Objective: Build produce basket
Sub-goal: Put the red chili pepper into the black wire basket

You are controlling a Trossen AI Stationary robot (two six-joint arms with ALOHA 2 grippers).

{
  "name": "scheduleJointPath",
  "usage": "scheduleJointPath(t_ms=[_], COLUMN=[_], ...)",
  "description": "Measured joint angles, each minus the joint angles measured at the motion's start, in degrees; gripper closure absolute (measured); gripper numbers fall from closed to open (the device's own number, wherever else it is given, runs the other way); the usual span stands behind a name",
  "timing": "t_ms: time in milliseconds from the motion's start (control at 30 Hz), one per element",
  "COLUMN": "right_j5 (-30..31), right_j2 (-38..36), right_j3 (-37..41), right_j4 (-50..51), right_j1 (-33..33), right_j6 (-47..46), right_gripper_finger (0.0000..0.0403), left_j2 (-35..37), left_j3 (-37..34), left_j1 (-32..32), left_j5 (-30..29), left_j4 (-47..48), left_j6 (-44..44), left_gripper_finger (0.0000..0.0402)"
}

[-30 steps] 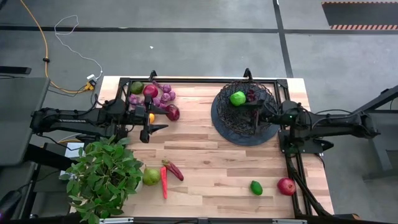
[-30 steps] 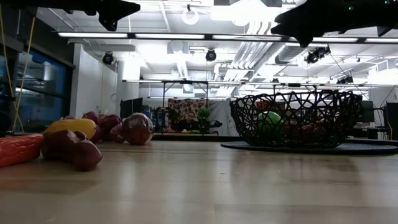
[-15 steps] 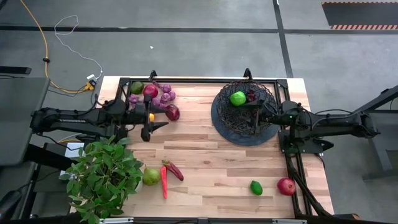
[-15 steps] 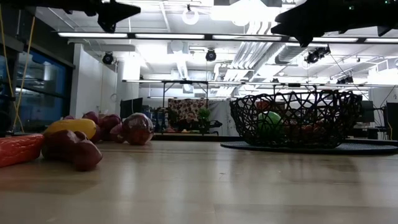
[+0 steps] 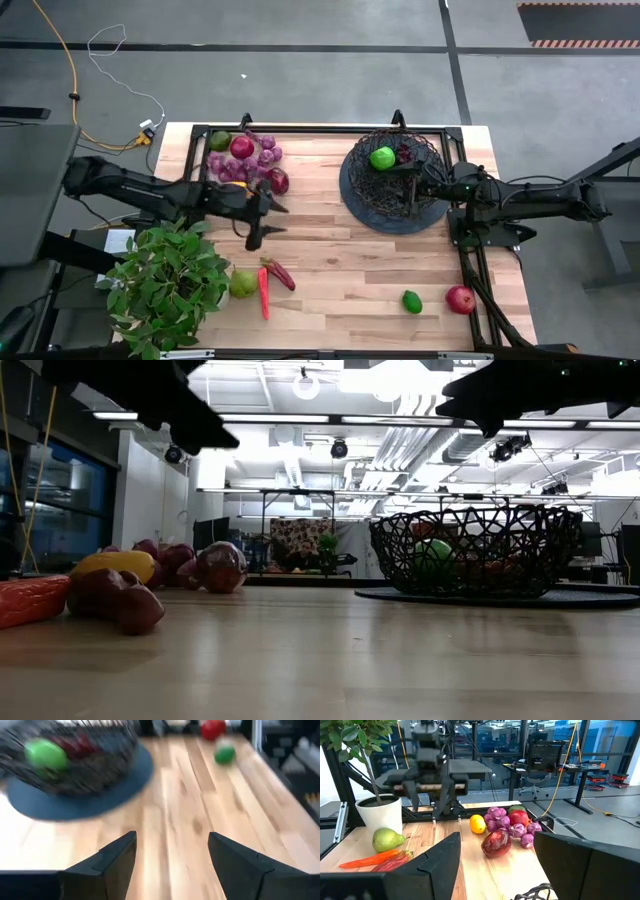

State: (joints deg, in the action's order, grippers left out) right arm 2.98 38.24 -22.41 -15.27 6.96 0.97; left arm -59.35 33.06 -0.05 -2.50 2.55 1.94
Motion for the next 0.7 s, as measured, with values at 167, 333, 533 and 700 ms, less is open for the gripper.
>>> scheduleJointPath(t_ms=[167, 333, 533, 700], right_j5=[0.01, 0.01, 0.02, 0.02], right_j2=[0.00, 0.00, 0.00, 0.00], right_j3=[0.00, 0.00, 0.00, 0.00], right_j4=[0.10, 0.59, 1.47, 2.52], right_j1=[0.00, 0.00, 0.00, 0.00], right_j6=[0.06, -0.04, -0.07, -0.07], right_gripper_finger=[0.0169, 0.0169, 0.0169, 0.0169], left_j2=[-7.24, -13.48, -19.48, -24.27], left_j3=[5.81, 10.80, 13.27, 13.37], left_j1=[-4.45, -8.89, -13.41, -15.80], left_j5=[1.46, 3.43, 3.36, 3.21], left_j4=[8.01, 13.68, 17.69, 17.21], left_j6=[1.86, 2.38, 1.66, -1.08], left_gripper_finger=[0.0143, 0.0105, 0.0067, 0.0060])
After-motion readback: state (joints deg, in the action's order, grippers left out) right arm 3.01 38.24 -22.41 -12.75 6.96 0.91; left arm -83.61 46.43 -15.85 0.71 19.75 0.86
